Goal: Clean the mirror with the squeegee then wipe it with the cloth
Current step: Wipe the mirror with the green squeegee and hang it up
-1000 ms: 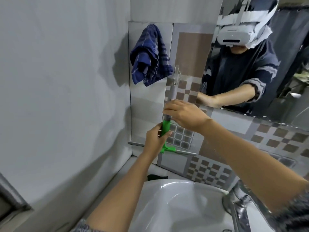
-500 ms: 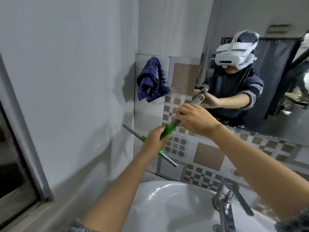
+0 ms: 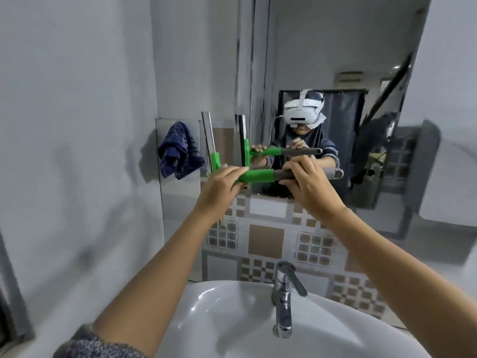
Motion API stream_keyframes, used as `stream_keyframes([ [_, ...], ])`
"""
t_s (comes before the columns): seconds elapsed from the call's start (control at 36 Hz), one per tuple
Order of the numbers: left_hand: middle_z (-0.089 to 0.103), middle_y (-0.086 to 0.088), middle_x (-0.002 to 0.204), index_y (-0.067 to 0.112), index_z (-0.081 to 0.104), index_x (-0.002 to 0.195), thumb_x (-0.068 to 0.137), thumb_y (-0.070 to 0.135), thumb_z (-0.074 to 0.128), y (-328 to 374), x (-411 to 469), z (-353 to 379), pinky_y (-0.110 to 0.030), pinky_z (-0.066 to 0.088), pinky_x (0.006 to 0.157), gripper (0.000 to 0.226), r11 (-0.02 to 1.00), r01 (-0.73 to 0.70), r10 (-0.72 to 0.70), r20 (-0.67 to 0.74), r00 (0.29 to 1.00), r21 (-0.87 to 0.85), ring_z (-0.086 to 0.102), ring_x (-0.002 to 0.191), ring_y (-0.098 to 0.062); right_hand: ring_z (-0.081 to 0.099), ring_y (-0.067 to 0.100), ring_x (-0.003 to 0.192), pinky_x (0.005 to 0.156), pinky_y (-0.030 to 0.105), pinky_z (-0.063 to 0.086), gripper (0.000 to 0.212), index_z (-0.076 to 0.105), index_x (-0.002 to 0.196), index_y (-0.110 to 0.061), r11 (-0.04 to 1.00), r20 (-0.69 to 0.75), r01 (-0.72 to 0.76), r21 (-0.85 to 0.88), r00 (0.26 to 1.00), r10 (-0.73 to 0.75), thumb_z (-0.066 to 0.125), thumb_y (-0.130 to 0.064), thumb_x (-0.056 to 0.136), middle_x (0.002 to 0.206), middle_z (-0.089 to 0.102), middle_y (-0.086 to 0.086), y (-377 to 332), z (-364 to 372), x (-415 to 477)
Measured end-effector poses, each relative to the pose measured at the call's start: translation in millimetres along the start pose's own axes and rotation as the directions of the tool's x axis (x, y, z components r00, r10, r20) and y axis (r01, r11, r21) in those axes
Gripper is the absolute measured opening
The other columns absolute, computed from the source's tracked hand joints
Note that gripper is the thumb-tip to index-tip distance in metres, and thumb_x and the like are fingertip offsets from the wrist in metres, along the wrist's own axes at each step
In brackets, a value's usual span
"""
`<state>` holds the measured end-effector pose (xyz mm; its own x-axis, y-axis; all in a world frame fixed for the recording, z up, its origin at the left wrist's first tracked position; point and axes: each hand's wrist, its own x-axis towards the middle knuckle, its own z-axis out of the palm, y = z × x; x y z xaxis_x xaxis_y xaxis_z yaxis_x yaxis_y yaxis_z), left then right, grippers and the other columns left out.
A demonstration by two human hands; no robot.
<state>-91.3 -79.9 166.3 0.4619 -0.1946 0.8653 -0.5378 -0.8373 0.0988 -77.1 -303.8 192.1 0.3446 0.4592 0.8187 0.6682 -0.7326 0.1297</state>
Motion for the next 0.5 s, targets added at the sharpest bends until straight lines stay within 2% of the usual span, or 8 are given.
stream_keyframes([
  [0.06,0.063,-0.013,0.116,0.003,0.055,0.123,0.081,0.0,0.064,11.6,12.0,-0.5,-0.04,0.036,0.107,0.043,0.998,-0.043,0.044,0.015,0.999,-0.037,0.058,0.107,-0.024,0.053,0.031,0.084,0.074,0.042,0.047,0.025,0.058,0.101,-0.002,0.999,0.004,-0.031,0.006,1.0,0.031,0.067,-0.016,0.083,0.097,0.054,0.015,5.3,-13.3,-5.5],
  [0.11,0.064,-0.013,0.114,0.002,0.055,0.122,0.081,-0.001,0.063,21.1,24.1,-1.7,-0.038,0.041,0.103,0.042,0.994,-0.083,0.086,0.038,0.996,-0.071,0.06,0.103,-0.022,0.054,0.03,0.084,0.069,0.041,0.047,0.025,0.058,0.104,-0.006,0.999,0.007,-0.034,-0.018,0.999,0.035,0.066,-0.019,0.084,0.098,0.055,0.012,9.6,-23.6,-7.7],
  [0.17,0.064,-0.014,0.113,0.001,0.055,0.122,0.081,-0.003,0.063,26.6,36.5,-2.9,-0.032,0.042,0.1,0.042,0.988,-0.114,0.121,0.062,0.991,-0.104,0.06,0.103,-0.023,0.054,0.03,0.089,0.071,0.039,0.044,0.027,0.058,0.108,-0.01,0.999,0.01,-0.03,-0.045,0.999,0.03,0.064,-0.023,0.085,0.102,0.058,0.009,13.1,-31.3,-6.3],
  [0.25,0.064,-0.015,0.113,0.0,0.056,0.12,0.079,-0.005,0.064,29.2,56.4,-5.0,-0.041,0.04,0.103,0.042,0.98,-0.179,0.186,0.072,0.98,-0.088,0.061,0.104,-0.025,0.054,0.027,0.096,0.076,0.036,0.04,0.033,0.058,0.114,-0.013,0.996,0.002,-0.038,-0.076,0.999,0.038,0.063,-0.029,0.085,0.109,0.061,0.005,16.5,-38.7,0.2],
  [0.33,0.065,-0.013,0.113,0.002,0.058,0.119,0.078,-0.003,0.066,30.1,76.6,-9.8,-0.037,0.027,0.109,0.042,0.966,-0.252,0.256,0.078,0.964,-0.051,0.061,0.104,-0.023,0.056,0.027,0.101,0.082,0.039,0.046,0.038,0.054,0.121,-0.015,0.997,0.001,-0.049,-0.055,0.999,0.049,0.062,-0.03,0.087,0.114,0.061,0.005,15.3,-41.8,9.7],
  [0.5,0.066,-0.012,0.113,0.002,0.059,0.118,0.078,0.002,0.067,23.6,118.3,-21.5,-0.038,0.03,0.109,0.041,0.936,-0.351,0.352,0.089,0.932,-0.026,0.061,0.104,-0.022,0.059,0.028,0.097,0.072,0.037,0.047,0.038,0.052,0.126,-0.014,0.994,-0.095,-0.093,-0.055,0.992,0.088,0.057,-0.027,0.09,0.115,0.061,0.005,16.5,-35.0,38.4],
])
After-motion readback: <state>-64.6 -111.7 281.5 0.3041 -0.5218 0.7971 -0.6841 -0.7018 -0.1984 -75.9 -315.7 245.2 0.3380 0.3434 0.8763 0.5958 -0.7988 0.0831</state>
